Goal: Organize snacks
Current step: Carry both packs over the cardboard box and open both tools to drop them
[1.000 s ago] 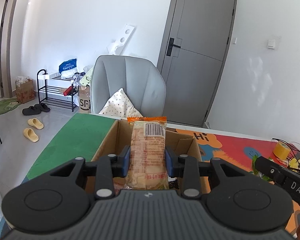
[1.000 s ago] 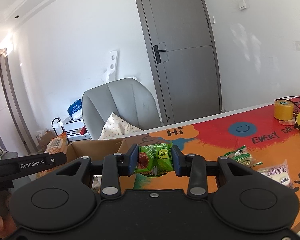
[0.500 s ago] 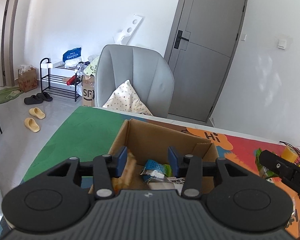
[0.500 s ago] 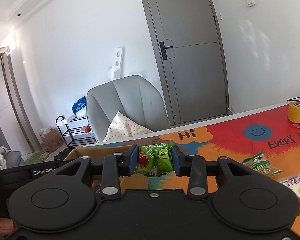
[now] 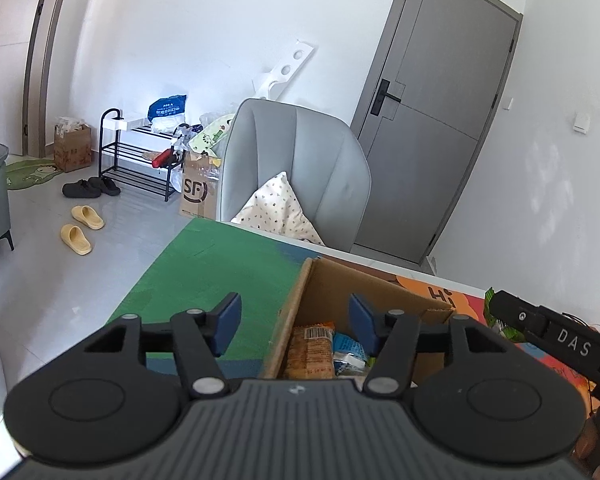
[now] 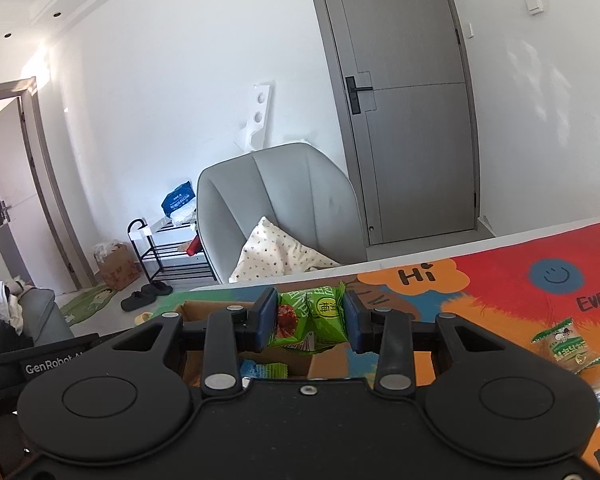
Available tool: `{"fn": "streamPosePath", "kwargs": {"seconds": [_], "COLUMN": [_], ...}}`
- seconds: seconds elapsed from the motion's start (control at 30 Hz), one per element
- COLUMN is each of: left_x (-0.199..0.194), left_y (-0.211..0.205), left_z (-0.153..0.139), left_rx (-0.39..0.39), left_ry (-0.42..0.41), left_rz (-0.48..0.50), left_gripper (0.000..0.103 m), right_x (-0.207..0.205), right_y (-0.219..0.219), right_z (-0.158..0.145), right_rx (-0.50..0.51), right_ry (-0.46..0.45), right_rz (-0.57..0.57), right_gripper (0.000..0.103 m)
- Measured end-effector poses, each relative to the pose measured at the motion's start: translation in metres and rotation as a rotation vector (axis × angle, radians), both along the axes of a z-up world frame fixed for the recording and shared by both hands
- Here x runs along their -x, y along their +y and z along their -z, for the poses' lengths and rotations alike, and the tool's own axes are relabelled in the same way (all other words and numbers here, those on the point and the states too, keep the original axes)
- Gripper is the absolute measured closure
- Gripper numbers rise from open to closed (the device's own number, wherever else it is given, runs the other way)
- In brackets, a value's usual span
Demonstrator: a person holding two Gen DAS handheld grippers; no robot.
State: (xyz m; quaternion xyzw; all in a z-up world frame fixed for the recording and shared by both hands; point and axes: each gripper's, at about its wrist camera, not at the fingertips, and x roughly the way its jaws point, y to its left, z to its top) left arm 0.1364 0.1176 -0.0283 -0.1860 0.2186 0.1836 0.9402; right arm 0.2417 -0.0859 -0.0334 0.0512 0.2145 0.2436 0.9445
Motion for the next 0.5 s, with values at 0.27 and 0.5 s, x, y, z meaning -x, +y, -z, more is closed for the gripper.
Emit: {"fn": "streamPosePath", "kwargs": {"seconds": [0.27,0.5], "left_x": [0.007,0.012], "left_y": [0.016,0.015], "left_z": [-0.004,-0.002], "left_rx": [0.002,0.003], "left_ry": [0.004,0.002], "left_rz": [-0.047,-0.052], "left_gripper": [0.042,0.034], "right_x": [-0.006,0.002], "right_y": [0.009,-0.008], "right_z": [-0.004,-0.001], "right_rx": [-0.046,-0.054], "right_ry": [-0.003,0.011], "right_rz": [0.0,0.025], "right_gripper": [0.047,0.046]}}
